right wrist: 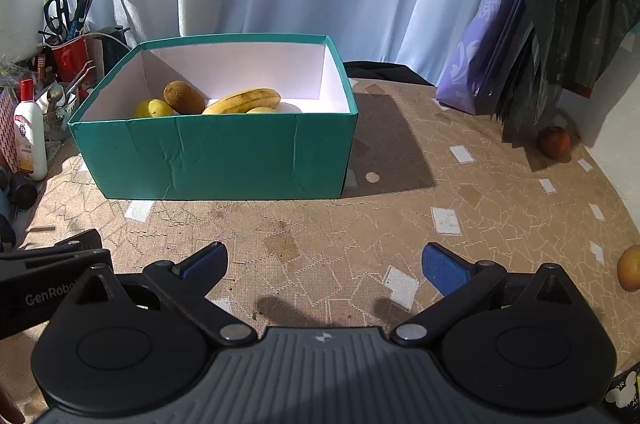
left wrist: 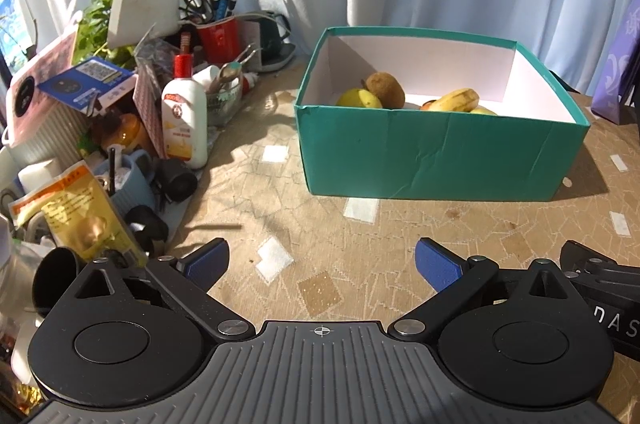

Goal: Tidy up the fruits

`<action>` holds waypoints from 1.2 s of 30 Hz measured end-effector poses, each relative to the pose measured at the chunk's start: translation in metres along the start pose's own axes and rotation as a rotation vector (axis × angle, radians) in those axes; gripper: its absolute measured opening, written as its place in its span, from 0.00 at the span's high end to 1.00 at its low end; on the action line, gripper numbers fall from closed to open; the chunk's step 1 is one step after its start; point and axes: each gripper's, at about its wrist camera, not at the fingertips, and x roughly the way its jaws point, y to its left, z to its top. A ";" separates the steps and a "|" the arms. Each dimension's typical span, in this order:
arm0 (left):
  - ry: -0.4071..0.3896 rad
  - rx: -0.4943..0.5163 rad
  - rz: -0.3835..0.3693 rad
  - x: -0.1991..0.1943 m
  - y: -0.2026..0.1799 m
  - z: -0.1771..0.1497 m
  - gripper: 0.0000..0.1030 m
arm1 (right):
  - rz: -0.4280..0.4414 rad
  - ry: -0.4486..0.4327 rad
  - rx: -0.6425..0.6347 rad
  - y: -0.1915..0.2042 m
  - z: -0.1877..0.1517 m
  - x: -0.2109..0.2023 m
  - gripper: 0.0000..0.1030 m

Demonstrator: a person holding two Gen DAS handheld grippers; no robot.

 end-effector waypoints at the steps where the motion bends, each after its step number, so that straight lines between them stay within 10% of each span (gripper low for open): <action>1: 0.001 -0.003 0.001 0.000 0.001 0.000 0.01 | 0.001 -0.002 -0.001 0.000 0.000 0.000 0.00; 36: -0.006 -0.021 0.020 0.002 0.004 0.002 0.01 | 0.010 -0.017 -0.028 0.008 0.006 0.002 0.00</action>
